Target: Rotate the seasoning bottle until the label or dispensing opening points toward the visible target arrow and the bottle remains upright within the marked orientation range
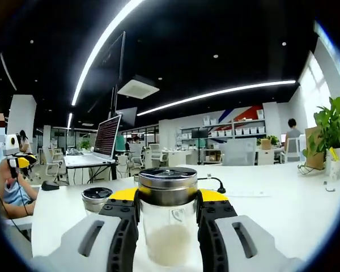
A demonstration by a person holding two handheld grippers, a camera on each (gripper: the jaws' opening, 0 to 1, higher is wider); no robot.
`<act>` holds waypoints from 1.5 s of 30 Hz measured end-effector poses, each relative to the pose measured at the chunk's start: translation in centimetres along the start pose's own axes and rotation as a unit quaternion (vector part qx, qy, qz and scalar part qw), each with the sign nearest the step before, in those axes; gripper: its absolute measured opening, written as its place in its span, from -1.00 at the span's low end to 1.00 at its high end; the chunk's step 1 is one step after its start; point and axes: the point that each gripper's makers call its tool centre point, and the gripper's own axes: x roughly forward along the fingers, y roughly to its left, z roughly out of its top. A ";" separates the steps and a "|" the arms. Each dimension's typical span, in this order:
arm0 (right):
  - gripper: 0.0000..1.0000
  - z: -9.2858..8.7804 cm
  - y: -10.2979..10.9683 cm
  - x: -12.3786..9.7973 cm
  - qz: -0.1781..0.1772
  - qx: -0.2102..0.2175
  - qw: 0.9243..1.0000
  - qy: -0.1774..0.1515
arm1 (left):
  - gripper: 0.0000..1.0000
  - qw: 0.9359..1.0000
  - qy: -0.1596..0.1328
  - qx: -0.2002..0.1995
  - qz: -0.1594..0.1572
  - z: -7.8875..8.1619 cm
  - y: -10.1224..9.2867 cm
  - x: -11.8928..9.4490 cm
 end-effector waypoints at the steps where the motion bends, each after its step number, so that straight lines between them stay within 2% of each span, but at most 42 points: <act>1: -0.23 0.0 0.2 -0.2 0.003 0.000 1.000 -0.001 | -0.53 1.000 0.000 0.000 0.000 0.0 0.0 0.0; 12: -0.23 -0.2 1.4 -1.5 0.016 0.021 1.000 0.003 | -0.53 1.000 0.000 -0.002 -0.001 0.0 -0.1 0.2; 20: -0.23 -0.5 1.5 -1.6 0.013 0.012 1.000 0.005 | -0.53 1.000 0.002 -0.001 -0.004 -0.1 -0.3 0.3; 45: -0.23 -3.5 2.9 -0.9 0.026 0.000 0.999 0.029 | -0.53 1.000 0.004 -0.003 -0.004 -0.4 -0.2 0.4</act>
